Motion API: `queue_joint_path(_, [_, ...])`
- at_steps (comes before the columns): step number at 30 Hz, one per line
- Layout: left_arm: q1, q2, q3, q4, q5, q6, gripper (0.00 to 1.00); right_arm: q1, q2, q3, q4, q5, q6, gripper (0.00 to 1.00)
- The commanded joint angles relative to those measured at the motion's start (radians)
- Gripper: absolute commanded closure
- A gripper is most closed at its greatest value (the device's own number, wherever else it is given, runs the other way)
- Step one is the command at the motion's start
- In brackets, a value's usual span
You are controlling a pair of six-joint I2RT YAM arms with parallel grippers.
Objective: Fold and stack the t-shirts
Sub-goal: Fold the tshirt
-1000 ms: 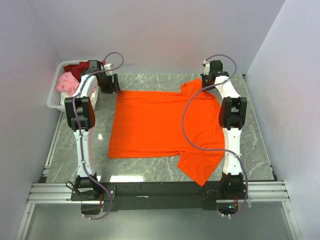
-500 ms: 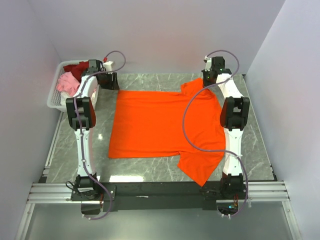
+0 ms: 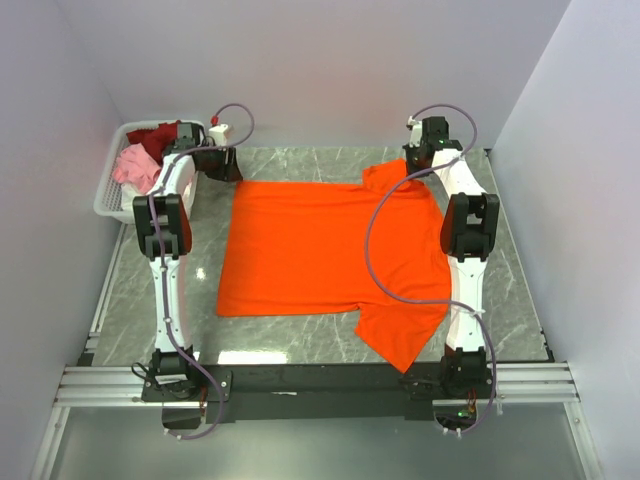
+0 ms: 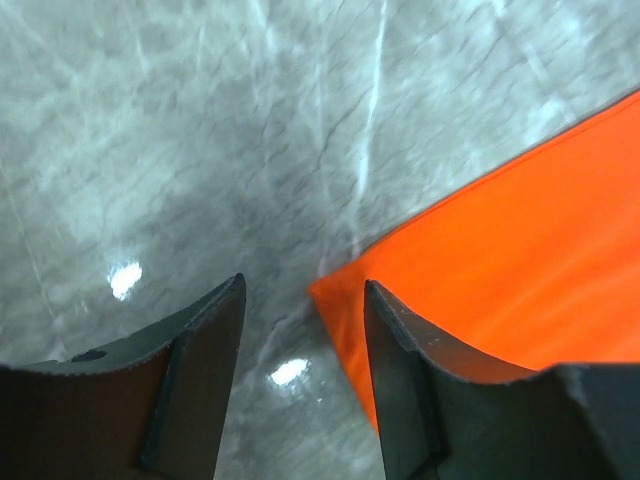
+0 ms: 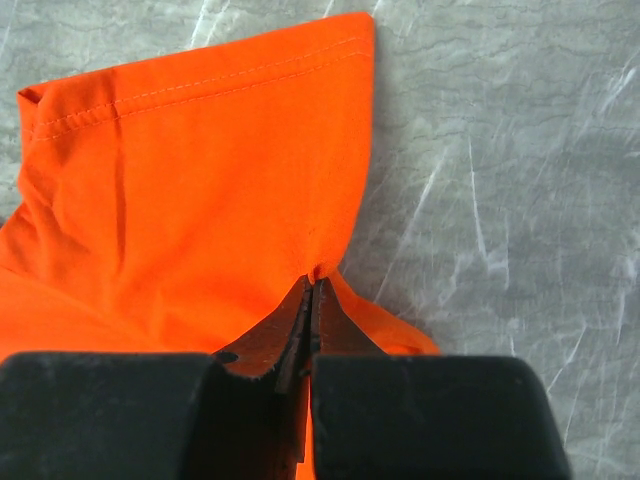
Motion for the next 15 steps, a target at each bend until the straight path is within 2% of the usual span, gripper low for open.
queue_joint_path(1, [0.008, -0.012, 0.023, 0.059, 0.095, -0.037, 0.44, -0.005, -0.071, 0.005, 0.013, 0.020, -0.016, 1.00])
queue_joint_path(15, [0.008, 0.032, 0.054, -0.027, 0.108, -0.022, 0.55, -0.007, -0.047, 0.039, 0.008, 0.025, -0.024, 1.00])
